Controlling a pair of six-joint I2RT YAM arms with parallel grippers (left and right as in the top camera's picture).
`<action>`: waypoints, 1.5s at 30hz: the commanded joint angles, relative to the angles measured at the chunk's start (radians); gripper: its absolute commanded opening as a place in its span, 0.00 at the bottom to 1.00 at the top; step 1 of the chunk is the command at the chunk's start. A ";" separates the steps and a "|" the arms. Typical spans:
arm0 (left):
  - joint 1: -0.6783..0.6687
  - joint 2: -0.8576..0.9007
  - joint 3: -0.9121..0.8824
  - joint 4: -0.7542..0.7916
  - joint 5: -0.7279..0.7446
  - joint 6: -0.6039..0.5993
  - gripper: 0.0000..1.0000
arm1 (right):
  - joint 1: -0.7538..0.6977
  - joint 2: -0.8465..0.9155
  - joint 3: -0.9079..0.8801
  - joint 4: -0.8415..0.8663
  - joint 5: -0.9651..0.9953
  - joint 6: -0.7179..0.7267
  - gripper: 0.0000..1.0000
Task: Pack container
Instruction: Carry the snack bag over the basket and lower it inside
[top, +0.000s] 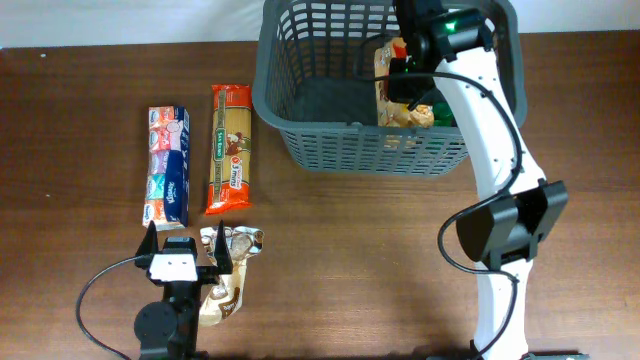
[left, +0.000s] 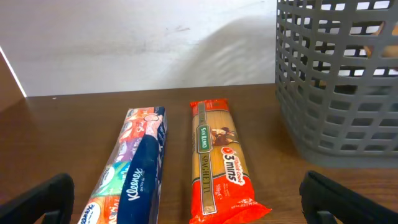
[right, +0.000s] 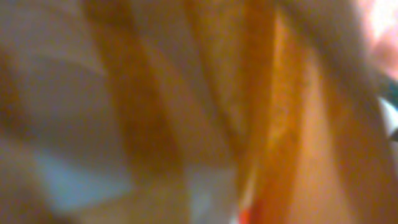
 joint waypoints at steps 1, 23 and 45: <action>0.006 -0.008 -0.006 -0.001 -0.007 -0.010 0.99 | 0.011 0.009 0.006 0.012 0.010 0.004 0.04; 0.006 -0.008 -0.006 -0.001 -0.007 -0.010 0.99 | 0.011 0.068 0.005 0.015 0.010 -0.015 0.66; 0.006 -0.008 -0.006 -0.001 -0.007 -0.010 0.99 | -0.010 0.044 0.551 -0.120 0.044 -0.071 0.99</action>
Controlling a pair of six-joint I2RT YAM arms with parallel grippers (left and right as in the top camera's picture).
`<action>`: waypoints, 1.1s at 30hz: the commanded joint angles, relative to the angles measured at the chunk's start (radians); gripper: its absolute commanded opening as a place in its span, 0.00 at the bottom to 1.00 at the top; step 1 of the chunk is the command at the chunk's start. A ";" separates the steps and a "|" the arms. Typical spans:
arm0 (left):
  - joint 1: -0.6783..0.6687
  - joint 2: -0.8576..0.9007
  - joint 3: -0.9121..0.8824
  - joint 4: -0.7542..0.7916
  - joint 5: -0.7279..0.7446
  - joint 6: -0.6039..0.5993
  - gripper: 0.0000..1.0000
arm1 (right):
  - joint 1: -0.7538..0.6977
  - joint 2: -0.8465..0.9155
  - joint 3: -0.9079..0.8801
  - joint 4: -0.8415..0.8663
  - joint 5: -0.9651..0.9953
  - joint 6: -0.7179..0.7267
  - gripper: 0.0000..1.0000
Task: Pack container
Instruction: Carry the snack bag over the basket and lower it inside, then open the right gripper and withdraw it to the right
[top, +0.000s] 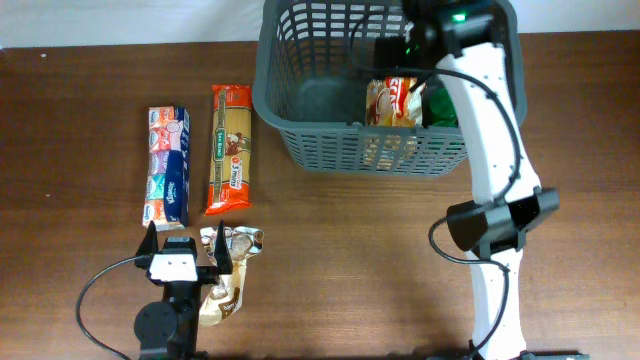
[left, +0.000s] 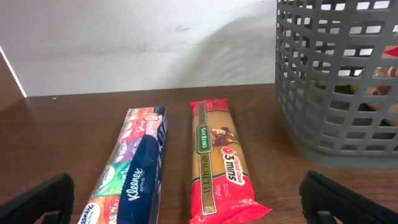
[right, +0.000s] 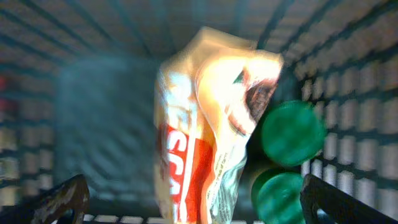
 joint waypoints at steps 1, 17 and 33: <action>0.006 -0.008 -0.006 -0.001 -0.007 -0.010 0.99 | -0.024 -0.052 0.219 -0.048 0.037 -0.008 0.99; 0.006 -0.008 -0.006 -0.001 -0.007 -0.010 0.99 | -0.640 -0.310 0.304 -0.153 0.075 0.021 0.99; 0.006 -0.008 -0.006 -0.001 -0.006 -0.010 0.99 | -0.921 -0.309 -0.090 -0.139 0.027 0.021 0.99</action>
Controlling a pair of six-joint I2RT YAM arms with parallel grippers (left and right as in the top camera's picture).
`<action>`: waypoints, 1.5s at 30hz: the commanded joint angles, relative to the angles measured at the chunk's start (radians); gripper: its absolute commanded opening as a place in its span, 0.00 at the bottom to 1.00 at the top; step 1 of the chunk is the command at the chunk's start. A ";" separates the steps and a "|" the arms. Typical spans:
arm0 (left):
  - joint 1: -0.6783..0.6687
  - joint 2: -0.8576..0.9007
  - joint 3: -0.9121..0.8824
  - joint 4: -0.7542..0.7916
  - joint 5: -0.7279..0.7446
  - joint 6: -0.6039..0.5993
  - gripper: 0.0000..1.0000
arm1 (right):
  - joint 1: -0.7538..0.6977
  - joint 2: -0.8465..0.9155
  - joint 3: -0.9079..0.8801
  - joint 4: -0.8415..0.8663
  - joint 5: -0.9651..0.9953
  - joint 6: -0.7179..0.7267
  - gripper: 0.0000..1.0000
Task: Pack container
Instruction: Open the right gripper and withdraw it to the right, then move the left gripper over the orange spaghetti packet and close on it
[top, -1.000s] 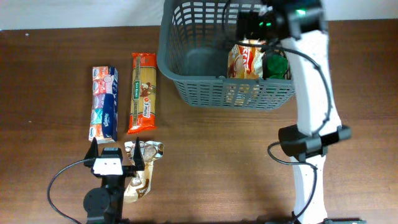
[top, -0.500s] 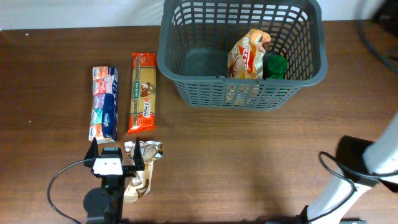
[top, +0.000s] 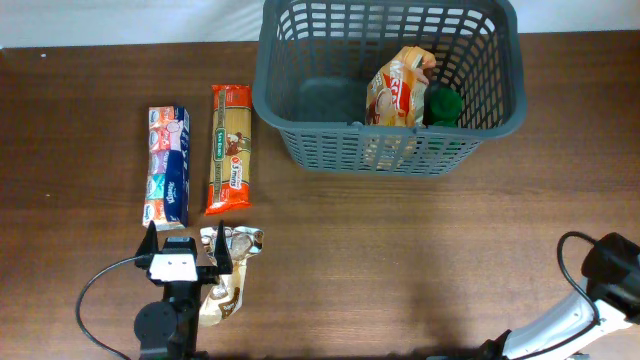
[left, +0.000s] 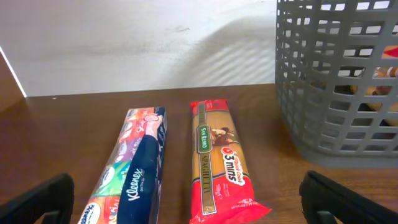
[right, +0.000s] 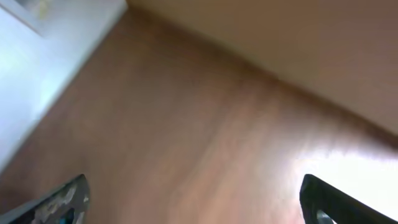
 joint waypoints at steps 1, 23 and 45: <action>0.006 -0.008 -0.006 -0.001 -0.006 -0.010 0.99 | -0.003 0.000 -0.091 0.013 -0.018 0.008 0.99; 0.007 0.066 0.265 -0.258 0.060 -0.001 0.99 | -0.002 0.003 -0.301 0.039 -0.018 0.008 0.99; 0.007 1.130 1.571 -1.045 -0.123 0.208 0.99 | -0.002 0.003 -0.301 0.039 -0.018 0.008 0.99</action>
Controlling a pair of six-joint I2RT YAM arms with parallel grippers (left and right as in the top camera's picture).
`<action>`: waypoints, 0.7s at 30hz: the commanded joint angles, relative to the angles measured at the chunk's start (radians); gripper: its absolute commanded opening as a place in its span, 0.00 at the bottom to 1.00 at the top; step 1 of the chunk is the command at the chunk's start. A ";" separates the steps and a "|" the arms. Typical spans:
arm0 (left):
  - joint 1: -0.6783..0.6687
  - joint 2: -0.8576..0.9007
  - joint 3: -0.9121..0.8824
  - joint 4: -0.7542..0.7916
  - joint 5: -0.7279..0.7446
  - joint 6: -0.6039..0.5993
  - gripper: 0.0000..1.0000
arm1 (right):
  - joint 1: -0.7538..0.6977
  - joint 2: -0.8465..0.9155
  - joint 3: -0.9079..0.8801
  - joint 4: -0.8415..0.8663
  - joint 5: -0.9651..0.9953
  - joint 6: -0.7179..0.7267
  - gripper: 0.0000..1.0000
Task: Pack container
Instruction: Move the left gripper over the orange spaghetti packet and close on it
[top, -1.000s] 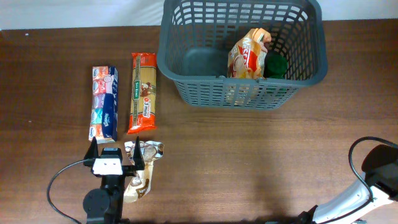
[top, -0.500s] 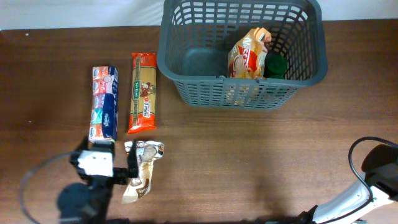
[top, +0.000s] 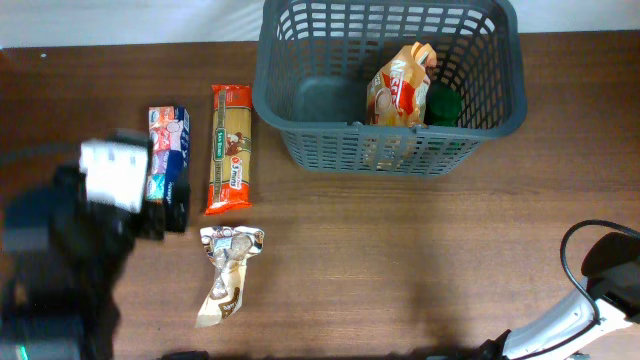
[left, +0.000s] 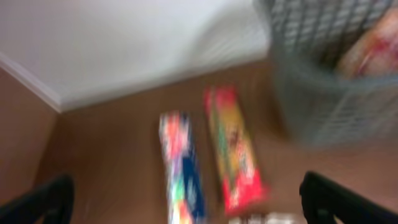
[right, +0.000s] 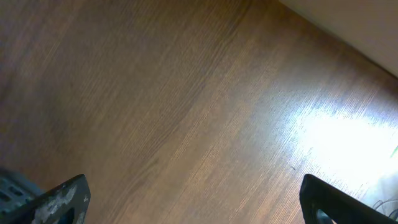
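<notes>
The grey basket (top: 390, 150) stands at the back with an orange snack bag (top: 398, 85) and a green item (top: 443, 103) inside. On the table to its left lie a spaghetti pack (top: 230, 150), a tissue pack (top: 170, 135) and a crumpled pouch (top: 228, 272). My left arm (top: 70, 250) is blurred, over the near end of the tissue pack. My left gripper (left: 186, 208) is open and empty above the tissue pack (left: 182, 168) and spaghetti (left: 235, 149). My right gripper (right: 196, 205) is open over bare wood.
The right arm (top: 610, 270) with its cable sits at the table's front right corner. A white wall runs along the table's back edge. The basket's left half holds nothing.
My left arm has left its place at the front edge by the pouch and now stands higher and further back, over the tissue pack. The right arm has barely shifted.
My right gripper was in the basket, close against the snack bag. Then it stood open above the bag lying in the basket. Then the right arm was back at the front right corner. The left arm stayed at the front edge until now.
</notes>
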 joint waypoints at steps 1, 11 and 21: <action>0.006 0.246 0.205 -0.155 -0.102 -0.011 0.99 | -0.003 0.003 -0.002 0.000 0.002 0.008 0.99; 0.006 0.632 0.287 -0.232 0.178 -0.011 0.99 | -0.003 0.003 -0.002 0.000 0.002 0.008 0.99; 0.006 0.867 0.287 -0.188 0.184 -0.058 0.99 | -0.003 0.003 -0.002 0.000 0.002 0.008 0.99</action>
